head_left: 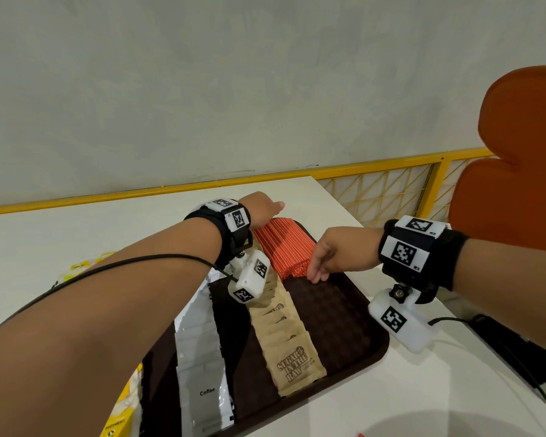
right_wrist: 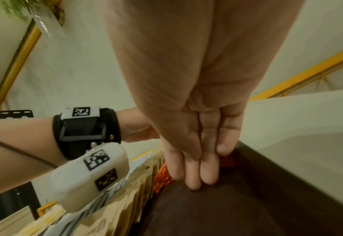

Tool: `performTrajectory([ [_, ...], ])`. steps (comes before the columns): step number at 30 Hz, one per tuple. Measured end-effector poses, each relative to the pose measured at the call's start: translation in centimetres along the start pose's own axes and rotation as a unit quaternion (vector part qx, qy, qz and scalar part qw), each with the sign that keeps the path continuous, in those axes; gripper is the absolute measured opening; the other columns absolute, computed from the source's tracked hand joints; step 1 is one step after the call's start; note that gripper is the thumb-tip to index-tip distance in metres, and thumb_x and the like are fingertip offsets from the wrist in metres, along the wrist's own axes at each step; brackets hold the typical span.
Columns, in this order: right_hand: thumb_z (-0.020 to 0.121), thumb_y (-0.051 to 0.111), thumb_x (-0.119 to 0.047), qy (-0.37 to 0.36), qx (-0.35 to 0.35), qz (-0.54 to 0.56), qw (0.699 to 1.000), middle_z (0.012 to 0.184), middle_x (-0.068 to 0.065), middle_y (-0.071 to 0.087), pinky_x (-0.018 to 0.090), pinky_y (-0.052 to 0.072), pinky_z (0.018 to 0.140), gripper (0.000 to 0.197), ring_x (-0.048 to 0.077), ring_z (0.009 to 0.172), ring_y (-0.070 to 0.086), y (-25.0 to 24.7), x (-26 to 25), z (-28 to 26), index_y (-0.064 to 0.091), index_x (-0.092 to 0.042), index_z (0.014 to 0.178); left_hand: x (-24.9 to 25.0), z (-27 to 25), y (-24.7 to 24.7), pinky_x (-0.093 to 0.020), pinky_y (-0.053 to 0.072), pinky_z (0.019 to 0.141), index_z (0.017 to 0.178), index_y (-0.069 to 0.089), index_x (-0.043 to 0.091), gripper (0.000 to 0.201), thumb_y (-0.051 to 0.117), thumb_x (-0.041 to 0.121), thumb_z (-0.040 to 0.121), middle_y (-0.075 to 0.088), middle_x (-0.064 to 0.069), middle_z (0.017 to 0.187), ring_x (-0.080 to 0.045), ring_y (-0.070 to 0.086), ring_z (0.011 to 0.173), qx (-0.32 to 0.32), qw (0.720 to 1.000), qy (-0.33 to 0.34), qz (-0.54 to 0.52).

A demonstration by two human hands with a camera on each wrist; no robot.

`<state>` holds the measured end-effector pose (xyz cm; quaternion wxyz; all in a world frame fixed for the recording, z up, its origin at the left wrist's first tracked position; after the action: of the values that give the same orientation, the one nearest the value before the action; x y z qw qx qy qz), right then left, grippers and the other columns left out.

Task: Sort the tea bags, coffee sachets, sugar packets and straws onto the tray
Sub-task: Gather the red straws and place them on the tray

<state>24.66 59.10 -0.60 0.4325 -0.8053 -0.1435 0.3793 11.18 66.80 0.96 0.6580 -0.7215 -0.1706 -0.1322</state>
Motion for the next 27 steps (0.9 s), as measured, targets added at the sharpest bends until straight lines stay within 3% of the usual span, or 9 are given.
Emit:
performTrajectory([
  [2, 0.090, 0.053, 0.007, -0.010, -0.001, 0.010, 1.000, 0.099, 0.007, 0.072, 0.004, 0.045, 0.072, 0.025, -0.011, 0.069, 0.063, 0.5, -0.3, 0.3, 0.071, -0.002, 0.105, 0.3, 0.1, 0.5, -0.032, 0.037, 0.089, 0.099, 0.058, 0.015, 0.047, 0.024, 0.047, 0.101, 0.052, -0.004, 0.100, -0.023, 0.053, 0.095, -0.001, 1.000, 0.001, -0.013],
  [5, 0.090, 0.055, 0.004, -0.010, 0.014, 0.001, 1.000, 0.090, -0.004, 0.070, 0.000, 0.042, 0.073, 0.026, -0.015, 0.068, 0.060, 0.3, -0.5, 0.4, 0.070, -0.005, 0.109, 0.7, 0.1, 1.0, -0.032, 0.035, 0.090, 0.105, 0.061, 0.013, 0.058, 0.017, 0.051, 0.101, 0.051, -0.005, 0.101, -0.023, 0.052, 0.096, -0.009, 1.000, 0.002, -0.010],
  [7, 0.090, 0.055, 0.004, -0.008, 0.016, 0.005, 1.000, 0.090, -0.006, 0.070, 0.000, 0.042, 0.074, 0.027, -0.016, 0.069, 0.060, 0.2, -0.5, 0.5, 0.070, -0.007, 0.110, 0.7, 0.2, 1.0, -0.031, 0.035, 0.084, 0.091, 0.058, 0.017, 0.057, 0.015, 0.052, 0.100, 0.051, -0.003, 0.096, -0.021, 0.051, 0.089, -0.002, 1.000, 0.005, -0.003],
  [10, 0.091, 0.056, 0.003, -0.013, 0.013, 0.010, 1.000, 0.103, 0.001, 0.072, 0.004, 0.045, 0.083, 0.027, -0.012, 0.075, 0.063, 0.5, -0.8, 0.6, 0.070, -0.008, 0.111, 0.4, 0.5, 0.8, -0.029, 0.034, 0.077, 0.071, 0.043, 0.023, 0.051, 0.013, 0.054, 0.099, 0.048, 0.001, 0.087, -0.018, 0.048, 0.082, 0.008, 1.000, 0.004, -0.004],
  [16, 0.090, 0.053, 0.007, -0.023, 0.028, 0.008, 0.999, 0.110, 0.008, 0.071, 0.012, 0.047, 0.089, 0.030, 0.003, 0.087, 0.064, 0.4, -1.6, 0.8, 0.067, -0.004, 0.115, 0.1, 0.7, 1.0, -0.031, 0.035, 0.086, 0.092, 0.054, 0.014, 0.057, 0.014, 0.054, 0.099, 0.054, -0.005, 0.098, -0.022, 0.052, 0.091, 0.005, 1.000, 0.007, -0.006],
  [20, 0.090, 0.052, 0.006, -0.032, 0.028, -0.013, 0.999, 0.112, 0.005, 0.070, 0.014, 0.047, 0.092, 0.033, 0.004, 0.094, 0.064, 0.8, -2.3, 0.9, 0.066, -0.006, 0.118, 0.1, 0.8, 1.1, -0.029, 0.033, 0.083, 0.084, 0.051, 0.016, 0.056, 0.013, 0.053, 0.099, 0.051, -0.004, 0.096, -0.022, 0.050, 0.090, 0.001, 1.000, 0.007, -0.004],
  [25, 0.088, 0.047, 0.011, 0.003, 0.028, 0.031, 0.999, 0.099, 0.011, 0.073, 0.018, 0.053, 0.082, 0.030, 0.002, 0.075, 0.066, -1.2, -1.2, 0.3, 0.071, -0.001, 0.101, -0.1, 0.8, 1.2, -0.028, 0.031, 0.083, 0.081, 0.049, 0.019, 0.054, 0.012, 0.054, 0.099, 0.051, -0.002, 0.096, -0.021, 0.050, 0.090, -0.004, 1.000, 0.001, 0.002],
  [27, 0.088, 0.045, 0.013, 0.025, 0.017, 0.019, 0.999, 0.095, 0.010, 0.072, 0.014, 0.053, 0.076, 0.030, -0.002, 0.070, 0.066, -1.5, -0.5, -0.2, 0.071, 0.002, 0.099, -0.1, 0.9, 1.3, -0.028, 0.031, 0.084, 0.082, 0.050, 0.019, 0.054, 0.012, 0.053, 0.100, 0.051, -0.002, 0.096, -0.020, 0.049, 0.091, -0.005, 1.000, 0.000, 0.000],
])
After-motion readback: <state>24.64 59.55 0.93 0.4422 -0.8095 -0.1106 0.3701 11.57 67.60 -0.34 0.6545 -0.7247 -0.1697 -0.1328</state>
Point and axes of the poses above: each hand's wrist, its own z-axis towards the middle knuckle, its own y-axis out of the palm, x = y × z, the point moved 10 cm from there along z, towards the middle knuckle
